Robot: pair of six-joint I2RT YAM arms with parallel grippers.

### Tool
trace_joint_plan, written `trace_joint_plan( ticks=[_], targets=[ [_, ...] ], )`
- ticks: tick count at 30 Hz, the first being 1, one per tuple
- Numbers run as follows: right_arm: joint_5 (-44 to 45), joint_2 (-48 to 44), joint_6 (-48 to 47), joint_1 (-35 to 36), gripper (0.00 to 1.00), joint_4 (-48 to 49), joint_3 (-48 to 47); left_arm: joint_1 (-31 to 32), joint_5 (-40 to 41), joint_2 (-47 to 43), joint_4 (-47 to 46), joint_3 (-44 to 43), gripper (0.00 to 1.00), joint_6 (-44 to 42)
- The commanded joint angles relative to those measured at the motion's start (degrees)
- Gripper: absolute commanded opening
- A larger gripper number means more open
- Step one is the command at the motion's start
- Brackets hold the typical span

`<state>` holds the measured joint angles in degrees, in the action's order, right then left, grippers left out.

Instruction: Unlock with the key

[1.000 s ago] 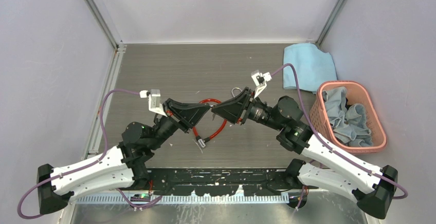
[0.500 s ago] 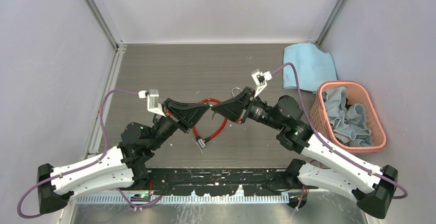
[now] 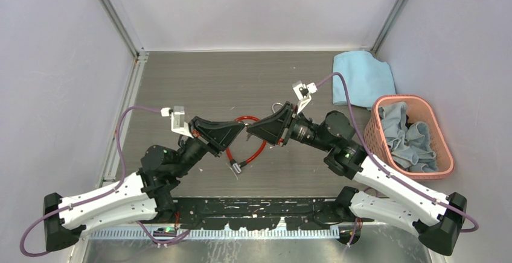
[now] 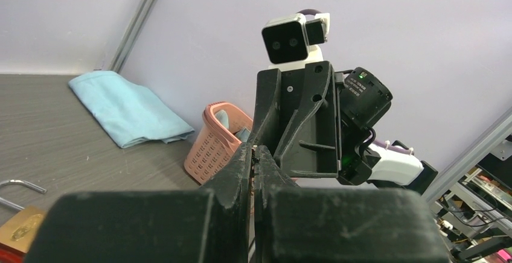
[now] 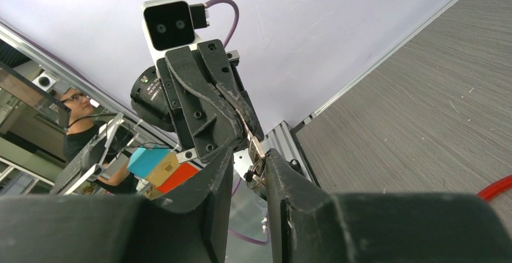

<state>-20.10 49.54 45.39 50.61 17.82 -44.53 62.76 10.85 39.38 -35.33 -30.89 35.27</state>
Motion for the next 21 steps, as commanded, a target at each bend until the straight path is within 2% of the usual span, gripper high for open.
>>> trace_joint_plan(
  ticks=[1, 13, 17, 21],
  targets=[
    [-2.14, -1.47, 2.12, 0.93, 0.30, 5.09, -3.62, 0.09, 2.63, -0.45, -1.06, 0.06, 0.00, -2.21],
    [0.61, -2.16, 0.65, 1.51, 0.24, 4.30, -3.06, 0.10, 2.46, 0.20, -1.37, 0.45, 0.00, -1.72],
    [1.35, -2.13, -1.15, 1.46, 0.11, 3.45, -2.93, 0.08, 2.26, -0.23, -0.94, 0.29, 0.00, -1.01],
    [1.33, -1.99, -2.79, 1.51, 0.02, 2.66, -2.90, 0.14, 1.83, -0.68, -0.35, 0.22, 0.00, -0.11]
  ],
)
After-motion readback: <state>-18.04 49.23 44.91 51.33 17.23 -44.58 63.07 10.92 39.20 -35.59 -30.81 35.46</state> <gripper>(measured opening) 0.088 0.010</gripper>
